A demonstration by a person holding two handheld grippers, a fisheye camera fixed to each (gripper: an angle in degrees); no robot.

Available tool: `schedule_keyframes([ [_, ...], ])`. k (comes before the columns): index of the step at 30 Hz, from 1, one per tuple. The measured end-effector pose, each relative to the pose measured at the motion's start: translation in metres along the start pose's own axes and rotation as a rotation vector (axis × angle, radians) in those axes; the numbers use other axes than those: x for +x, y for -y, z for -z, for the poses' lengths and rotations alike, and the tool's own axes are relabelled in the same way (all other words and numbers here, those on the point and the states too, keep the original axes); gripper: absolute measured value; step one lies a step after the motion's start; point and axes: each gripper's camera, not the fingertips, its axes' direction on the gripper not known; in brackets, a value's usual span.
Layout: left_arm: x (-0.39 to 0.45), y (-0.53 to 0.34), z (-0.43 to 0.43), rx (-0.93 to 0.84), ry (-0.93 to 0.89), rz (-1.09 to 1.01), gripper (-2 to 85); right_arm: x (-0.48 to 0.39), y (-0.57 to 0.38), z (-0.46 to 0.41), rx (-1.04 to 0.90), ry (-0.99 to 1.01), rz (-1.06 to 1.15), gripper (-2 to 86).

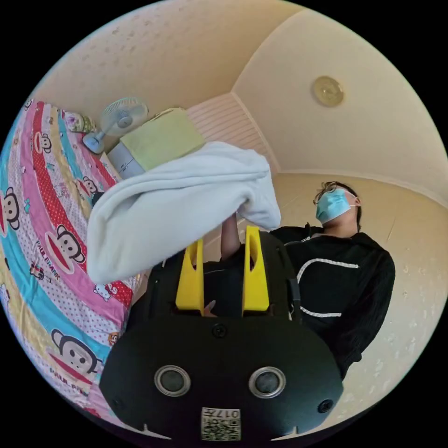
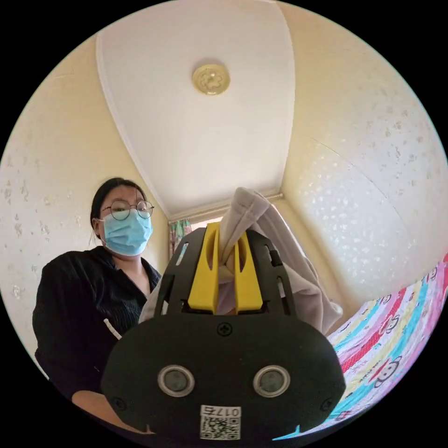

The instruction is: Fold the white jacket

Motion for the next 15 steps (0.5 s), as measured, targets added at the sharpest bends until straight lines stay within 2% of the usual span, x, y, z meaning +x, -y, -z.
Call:
schedule_keyframes([
  [1, -0.007, -0.009, -0.007, -0.002, -0.042, 0.012, 10.4, -0.008, 0.012, -0.007, -0.052, -0.06, 0.044, 2.5],
  [3, -0.022, -0.024, -0.002, 0.109, -0.191, 0.054, 8.9, -0.021, 0.023, -0.021, -0.13, -0.21, 0.113, 2.6],
  [4, -0.03, -0.034, 0.007, 0.238, -0.274, 0.074, 8.1, -0.028, 0.026, -0.032, -0.185, -0.321, 0.161, 2.7],
  [5, -0.028, -0.041, 0.015, 0.363, -0.289, 0.072, 8.0, -0.031, 0.027, -0.039, -0.216, -0.368, 0.186, 2.7],
  [6, -0.022, -0.04, 0.016, 0.405, -0.267, 0.055, 8.0, -0.036, 0.025, -0.055, -0.283, -0.447, 0.233, 2.8],
  [9, 0.032, -0.004, -0.009, 0.383, 0.004, -0.114, 16.6, -0.046, 0.009, -0.09, -0.373, -0.588, 0.319, 2.9],
  [11, 0.077, 0.039, -0.059, 0.261, 0.241, -0.277, 22.9, -0.045, 0.002, -0.102, -0.356, -0.629, 0.308, 2.5],
  [15, 0.11, 0.089, -0.14, 0.109, 0.5, -0.425, 24.1, -0.044, -0.006, -0.131, -0.414, -0.645, 0.309, 1.9],
])
